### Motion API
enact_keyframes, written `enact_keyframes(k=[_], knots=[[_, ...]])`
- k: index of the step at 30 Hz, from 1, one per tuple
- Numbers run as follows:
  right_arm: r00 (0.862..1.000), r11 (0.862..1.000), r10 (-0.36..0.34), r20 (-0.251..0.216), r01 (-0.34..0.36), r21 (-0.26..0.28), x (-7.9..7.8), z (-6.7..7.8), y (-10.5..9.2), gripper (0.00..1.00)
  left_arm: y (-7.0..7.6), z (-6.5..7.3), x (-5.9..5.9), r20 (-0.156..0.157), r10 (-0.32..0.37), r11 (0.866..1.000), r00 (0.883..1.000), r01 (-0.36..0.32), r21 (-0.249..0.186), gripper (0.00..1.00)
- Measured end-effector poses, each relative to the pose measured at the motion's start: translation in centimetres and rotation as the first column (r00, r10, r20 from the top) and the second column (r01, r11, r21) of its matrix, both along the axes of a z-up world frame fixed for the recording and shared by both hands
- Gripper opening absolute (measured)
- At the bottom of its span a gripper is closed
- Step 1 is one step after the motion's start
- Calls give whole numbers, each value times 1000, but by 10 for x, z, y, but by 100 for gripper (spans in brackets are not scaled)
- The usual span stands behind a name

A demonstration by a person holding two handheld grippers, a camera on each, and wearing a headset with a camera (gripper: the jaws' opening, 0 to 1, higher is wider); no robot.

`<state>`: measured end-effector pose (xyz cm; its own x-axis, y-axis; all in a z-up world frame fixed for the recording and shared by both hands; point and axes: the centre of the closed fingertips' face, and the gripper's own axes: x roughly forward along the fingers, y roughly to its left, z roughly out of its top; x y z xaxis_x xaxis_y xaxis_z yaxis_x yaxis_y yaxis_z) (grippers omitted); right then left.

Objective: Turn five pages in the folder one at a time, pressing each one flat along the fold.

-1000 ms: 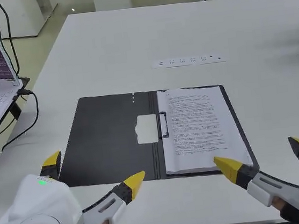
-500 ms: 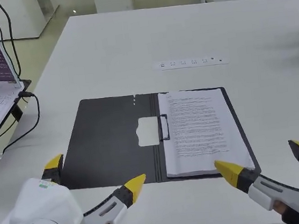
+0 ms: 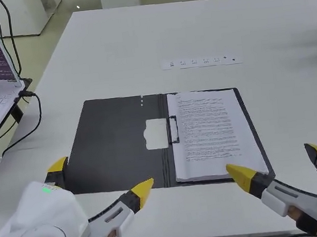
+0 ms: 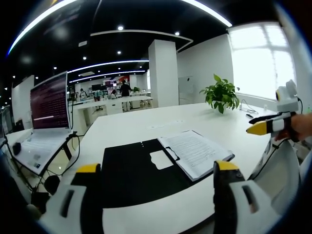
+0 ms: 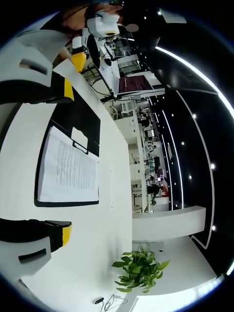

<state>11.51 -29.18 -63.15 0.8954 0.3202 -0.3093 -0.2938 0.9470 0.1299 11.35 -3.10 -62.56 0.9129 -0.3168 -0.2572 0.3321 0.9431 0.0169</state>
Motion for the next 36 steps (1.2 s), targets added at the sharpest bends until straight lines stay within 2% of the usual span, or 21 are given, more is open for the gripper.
enact_keyframes(k=[12, 22, 36], knots=[[1000, 1000, -2, -1, 2, -7, -1, 0, -1, 100, -1, -1, -1, -5, -4, 1000, 1000, 4, 0, 95], [1000, 1000, -14, 7, 14, -3, -1, 1, -3, 100, -2, -2, -1, -22, -8, 1000, 1000, 8, -17, 95], [1000, 1000, -20, 11, 20, -2, -2, 2, -4, 100, -5, -4, -1, -35, -21, 1000, 999, 20, -19, 95]])
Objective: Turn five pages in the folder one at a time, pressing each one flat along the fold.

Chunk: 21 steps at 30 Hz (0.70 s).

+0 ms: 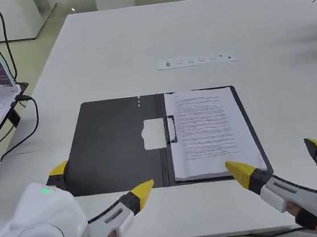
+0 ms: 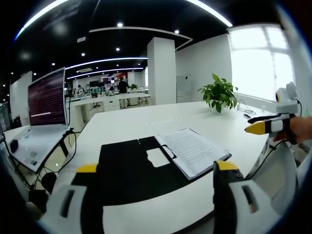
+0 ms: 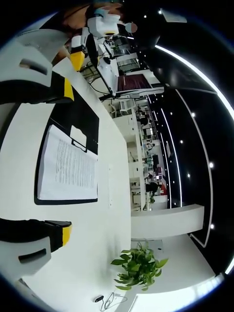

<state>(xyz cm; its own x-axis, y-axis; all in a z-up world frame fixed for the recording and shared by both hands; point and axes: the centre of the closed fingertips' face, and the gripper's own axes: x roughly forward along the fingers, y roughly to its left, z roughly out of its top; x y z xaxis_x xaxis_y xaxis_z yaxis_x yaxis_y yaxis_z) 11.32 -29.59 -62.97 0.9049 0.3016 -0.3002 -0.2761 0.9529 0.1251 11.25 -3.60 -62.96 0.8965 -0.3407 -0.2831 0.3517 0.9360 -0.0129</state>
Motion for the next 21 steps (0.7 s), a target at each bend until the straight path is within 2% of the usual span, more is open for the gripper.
enact_keyframes(k=[7, 10, 15, 16, 19, 21], knots=[[1000, 1000, -7, 0, 7, 4, -1, 1, -1, 100, -1, -1, 1, -9, -7, 1000, 1000, 7, -2, 95], [1000, 1000, -2, -2, 2, 0, -1, 2, -1, 100, -2, -2, 1, -37, -14, 1000, 999, 14, 0, 96], [1000, 1000, 9, 12, -9, -21, 3, 13, -3, 100, 3, 8, 11, -45, 3, 1000, 999, -2, 11, 95], [1000, 1000, 8, 16, -8, -21, 4, 16, -3, 99, 4, 13, 14, -37, 0, 1000, 999, 1, 20, 95], [1000, 1000, 14, 19, -13, -9, 5, 21, -3, 99, 5, 26, 21, -32, -1, 1000, 999, 2, 9, 95], [1000, 1000, 13, 28, -12, -15, 5, 24, -3, 99, 6, 34, 24, -16, -1, 1000, 1000, 1, 0, 95]])
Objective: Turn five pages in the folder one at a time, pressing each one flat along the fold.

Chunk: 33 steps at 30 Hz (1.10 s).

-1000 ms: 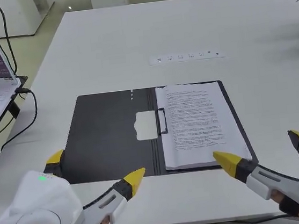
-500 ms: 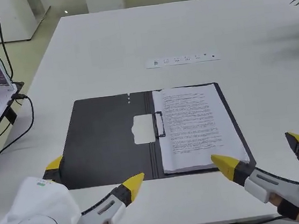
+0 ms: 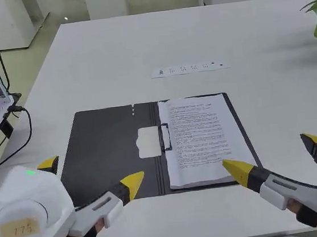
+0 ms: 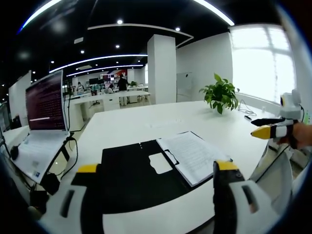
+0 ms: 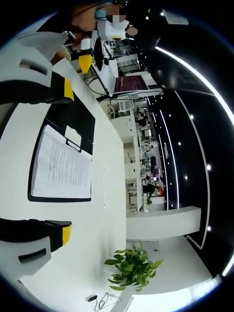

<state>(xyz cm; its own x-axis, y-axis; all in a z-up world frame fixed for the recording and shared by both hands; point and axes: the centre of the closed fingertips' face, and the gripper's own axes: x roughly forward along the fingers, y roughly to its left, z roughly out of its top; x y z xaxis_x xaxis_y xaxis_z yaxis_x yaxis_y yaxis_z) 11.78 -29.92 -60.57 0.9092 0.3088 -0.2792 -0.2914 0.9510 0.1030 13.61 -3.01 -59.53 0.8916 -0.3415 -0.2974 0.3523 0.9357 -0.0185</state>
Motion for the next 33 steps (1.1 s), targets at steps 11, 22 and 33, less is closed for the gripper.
enact_keyframes(k=[11, 22, 33], knots=[[1000, 1000, -6, 20, 6, 4, -1, 10, -5, 99, 2, 12, 2, 15, 6, 1000, 1000, -6, -6, 94], [1000, 1000, 4, 11, -4, -2, -2, 7, -5, 98, 5, 7, -5, 3, 16, 1000, 1000, -16, -1, 93], [1000, 1000, 4, 5, -4, 4, -6, 5, -4, 98, 2, 0, -5, -20, 4, 1000, 1000, -4, 2, 93]])
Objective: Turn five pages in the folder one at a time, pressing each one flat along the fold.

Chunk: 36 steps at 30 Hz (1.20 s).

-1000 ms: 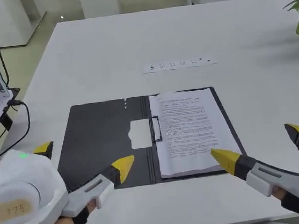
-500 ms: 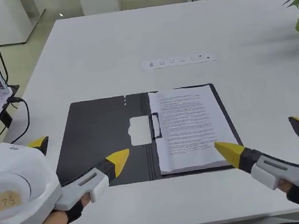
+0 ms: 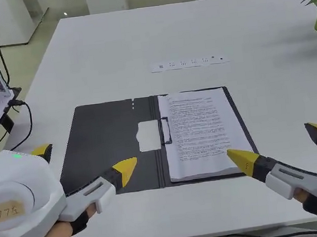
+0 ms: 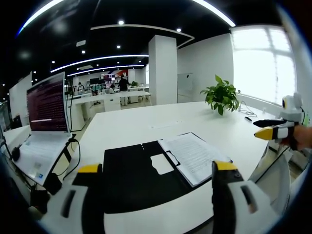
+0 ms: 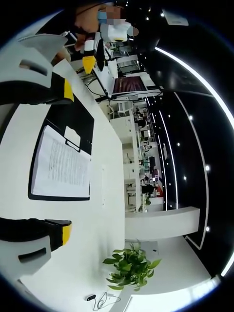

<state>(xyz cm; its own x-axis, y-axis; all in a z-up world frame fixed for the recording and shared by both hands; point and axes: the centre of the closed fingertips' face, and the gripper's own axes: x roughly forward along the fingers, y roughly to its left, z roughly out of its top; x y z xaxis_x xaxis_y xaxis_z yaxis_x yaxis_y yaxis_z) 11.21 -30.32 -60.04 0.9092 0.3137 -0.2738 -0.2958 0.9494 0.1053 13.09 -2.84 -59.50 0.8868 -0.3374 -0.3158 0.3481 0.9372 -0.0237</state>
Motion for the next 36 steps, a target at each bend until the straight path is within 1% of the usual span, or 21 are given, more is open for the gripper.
enact_keyframes(k=[1, 2, 3, 6, 8, 9, 11, 16, 20, 26, 31, 32, 34, 36], knots=[[1000, 1000, 0, -2, 0, 1, 0, 0, 0, 98, -1, -3, 1, -14, -3, 1000, 1000, 3, -3, 92], [1000, 1000, 0, -9, 0, 3, -1, -2, 0, 98, -2, -4, 1, -20, -3, 1000, 1000, 3, -3, 91], [1000, 1000, 2, -17, -2, 5, -2, -3, 0, 98, -3, -10, 1, -50, -6, 1000, 999, 5, -2, 91], [999, 1000, 4, -38, -4, 2, -5, -8, 0, 97, -9, -17, 2, -78, -22, 1000, 997, 21, -15, 92], [998, 1000, 10, -67, -10, 1, -8, -13, 0, 97, -13, -22, 1, -99, -35, 999, 994, 34, -9, 92], [997, 1000, 13, -70, -13, -2, -9, -14, 0, 97, -15, -22, 1, -100, -40, 999, 994, 40, -9, 92], [996, 1000, 16, -84, -16, -7, -11, -17, 0, 97, -20, -26, 1, -116, -55, 998, 992, 55, -4, 92], [996, 1000, 14, -89, -15, -7, -13, -18, -1, 96, -29, -32, -1, -132, -84, 996, 988, 86, 6, 92], [996, 1000, 8, -88, -8, -7, -15, -16, -3, 96, -37, -36, 2, -143, -107, 994, 984, 110, 10, 92], [996, 1000, -9, -87, 8, -3, -16, -15, -8, 96, -51, -42, 8, -150, -149, 988, 977, 152, 13, 92], [996, 1000, -28, -83, 28, -1, -18, -14, -13, 96, -66, -46, 12, -153, -196, 979, 969, 202, 21, 91], [996, 1000, -30, -83, 30, 0, -19, -14, -14, 96, -69, -48, 14, -159, -209, 976, 965, 216, 27, 91], [996, 999, -36, -81, 37, 2, -20, -13, -15, 96, -76, -50, 17, -158, -230, 971, 960, 238, 34, 91], [996, 999, -42, -73, 42, 3, -20, -11, -16, 96, -81, -53, 20, -163, -247, 966, 955, 256, 38, 90]])
